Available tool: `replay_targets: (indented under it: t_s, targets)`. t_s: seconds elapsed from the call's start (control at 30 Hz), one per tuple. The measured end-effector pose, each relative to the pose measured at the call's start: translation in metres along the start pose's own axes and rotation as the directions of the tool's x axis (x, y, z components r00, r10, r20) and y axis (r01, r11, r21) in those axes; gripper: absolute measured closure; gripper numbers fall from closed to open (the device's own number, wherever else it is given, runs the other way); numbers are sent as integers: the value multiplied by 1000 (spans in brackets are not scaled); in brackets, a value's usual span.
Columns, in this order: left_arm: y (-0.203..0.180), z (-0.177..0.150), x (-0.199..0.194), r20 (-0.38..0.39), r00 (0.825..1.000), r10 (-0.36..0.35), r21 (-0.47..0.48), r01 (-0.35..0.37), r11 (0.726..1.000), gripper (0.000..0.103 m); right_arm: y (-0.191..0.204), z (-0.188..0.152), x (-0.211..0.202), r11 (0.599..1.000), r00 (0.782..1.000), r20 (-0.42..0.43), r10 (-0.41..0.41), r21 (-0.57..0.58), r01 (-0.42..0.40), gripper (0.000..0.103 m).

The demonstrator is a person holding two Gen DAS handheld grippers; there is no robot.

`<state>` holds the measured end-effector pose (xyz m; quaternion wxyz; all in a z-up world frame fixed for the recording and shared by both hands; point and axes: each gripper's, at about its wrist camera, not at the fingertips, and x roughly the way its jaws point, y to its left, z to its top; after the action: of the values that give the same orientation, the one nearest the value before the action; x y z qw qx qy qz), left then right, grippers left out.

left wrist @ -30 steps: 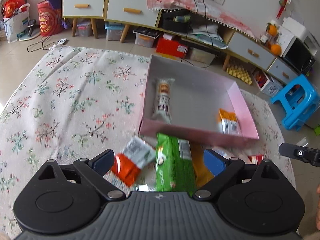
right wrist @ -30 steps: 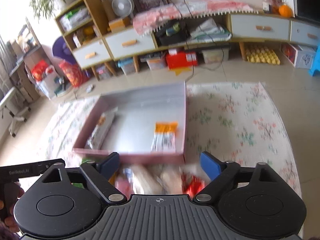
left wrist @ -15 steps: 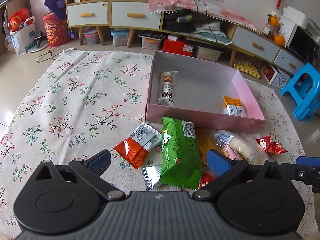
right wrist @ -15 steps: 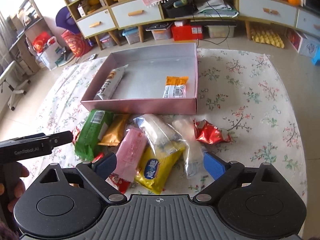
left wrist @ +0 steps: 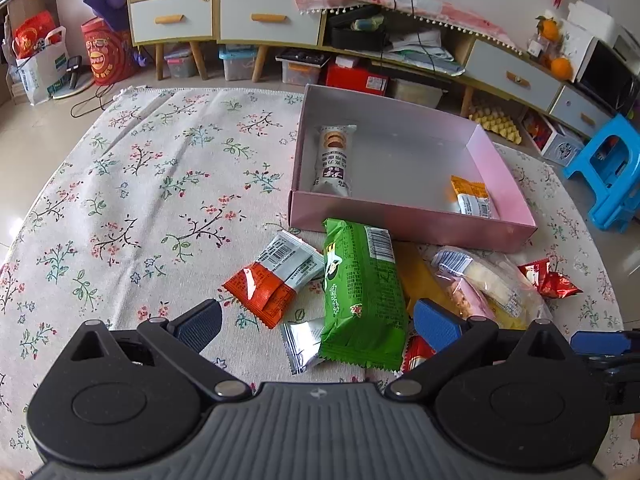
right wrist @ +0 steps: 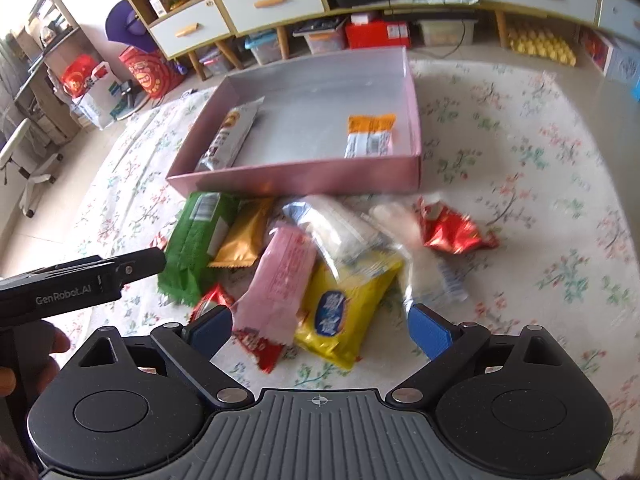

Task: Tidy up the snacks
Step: 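Move both grippers back over the snack pile, then grasp the green wafer pack with the left gripper while the right grasps the pink pastry bag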

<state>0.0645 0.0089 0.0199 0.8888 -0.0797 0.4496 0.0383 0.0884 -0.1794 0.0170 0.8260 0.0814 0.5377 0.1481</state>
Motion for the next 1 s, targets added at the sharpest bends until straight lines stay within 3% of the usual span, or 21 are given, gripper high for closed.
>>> replay_targets:
  t_s: [0.3, 0.6, 0.67, 0.73, 0.8, 1.0]
  targets:
    - [-4, -3, 8, -10, 1000, 25, 7, -25, 1000, 1, 0, 1, 0, 998, 998, 50, 46, 45, -48, 7]
    - [-5, 1, 31, -24, 1000, 0, -1, 0, 1000, 2, 6, -1, 4, 996, 994, 74, 74, 47, -78, 7]
    - [-6, -1, 35, -37, 999, -22, 4, 22, 1000, 10, 8, -2, 3, 997, 994, 86, 68, 36, -71, 7]
    - [-2, -2, 33, -50, 995, -81, -10, 80, 997, 43, 9, -2, 2, 997, 993, 96, 63, 29, -66, 7]
    - [1, -2, 27, -63, 989, -132, -46, 130, 991, 59, 11, -2, 2, 998, 993, 105, 62, 19, -65, 7]
    - [10, -3, 5, -52, 982, -184, -68, 180, 981, 68, 27, -6, -4, 993, 987, 134, 91, -89, -79, 8]
